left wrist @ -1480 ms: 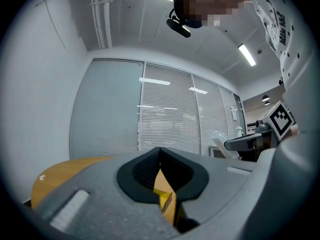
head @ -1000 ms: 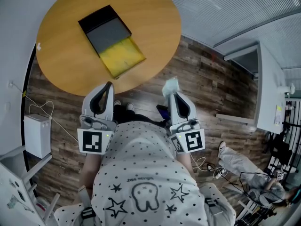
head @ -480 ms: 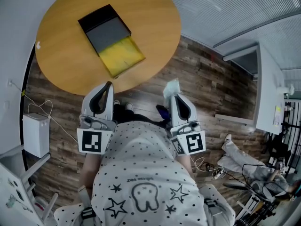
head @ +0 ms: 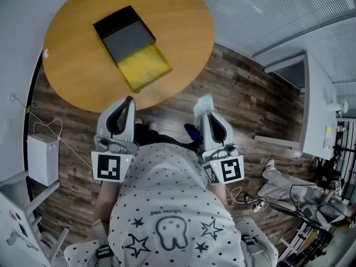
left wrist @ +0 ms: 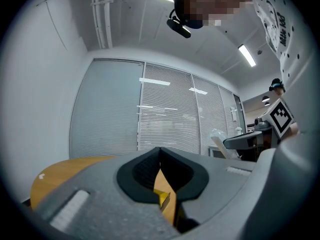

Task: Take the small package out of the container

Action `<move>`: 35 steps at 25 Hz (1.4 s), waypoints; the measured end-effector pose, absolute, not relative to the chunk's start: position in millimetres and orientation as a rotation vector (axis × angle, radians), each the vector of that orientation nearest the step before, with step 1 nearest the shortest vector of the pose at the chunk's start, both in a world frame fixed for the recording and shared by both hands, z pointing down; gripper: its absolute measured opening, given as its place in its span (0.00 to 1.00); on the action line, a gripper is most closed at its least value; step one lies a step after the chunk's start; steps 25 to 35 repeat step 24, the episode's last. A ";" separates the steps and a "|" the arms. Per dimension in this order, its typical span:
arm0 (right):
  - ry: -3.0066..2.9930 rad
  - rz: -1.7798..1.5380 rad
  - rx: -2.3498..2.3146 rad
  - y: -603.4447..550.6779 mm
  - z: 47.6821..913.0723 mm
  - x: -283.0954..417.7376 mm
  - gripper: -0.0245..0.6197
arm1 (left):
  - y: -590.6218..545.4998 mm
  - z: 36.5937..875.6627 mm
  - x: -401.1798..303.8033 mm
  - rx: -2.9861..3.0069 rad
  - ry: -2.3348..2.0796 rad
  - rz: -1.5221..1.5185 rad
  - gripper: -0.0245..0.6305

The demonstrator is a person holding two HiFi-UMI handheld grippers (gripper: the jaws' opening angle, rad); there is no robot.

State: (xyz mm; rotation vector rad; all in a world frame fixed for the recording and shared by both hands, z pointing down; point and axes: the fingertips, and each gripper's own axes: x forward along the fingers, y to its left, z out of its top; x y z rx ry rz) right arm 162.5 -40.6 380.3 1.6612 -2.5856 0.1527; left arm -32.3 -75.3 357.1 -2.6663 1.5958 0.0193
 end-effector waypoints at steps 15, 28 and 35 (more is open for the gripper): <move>-2.578 0.138 1.666 -41.8 378.1 164.6 0.04 | -75.2 358.0 -31.9 -2.690 1.618 0.031 0.05; -2.567 0.140 1.676 -42.2 378.4 167.3 0.05 | -77.3 356.6 -28.8 -2.691 1.590 0.019 0.05; -2.567 0.140 1.676 -42.2 378.4 167.3 0.05 | -77.3 356.6 -28.8 -2.691 1.590 0.019 0.05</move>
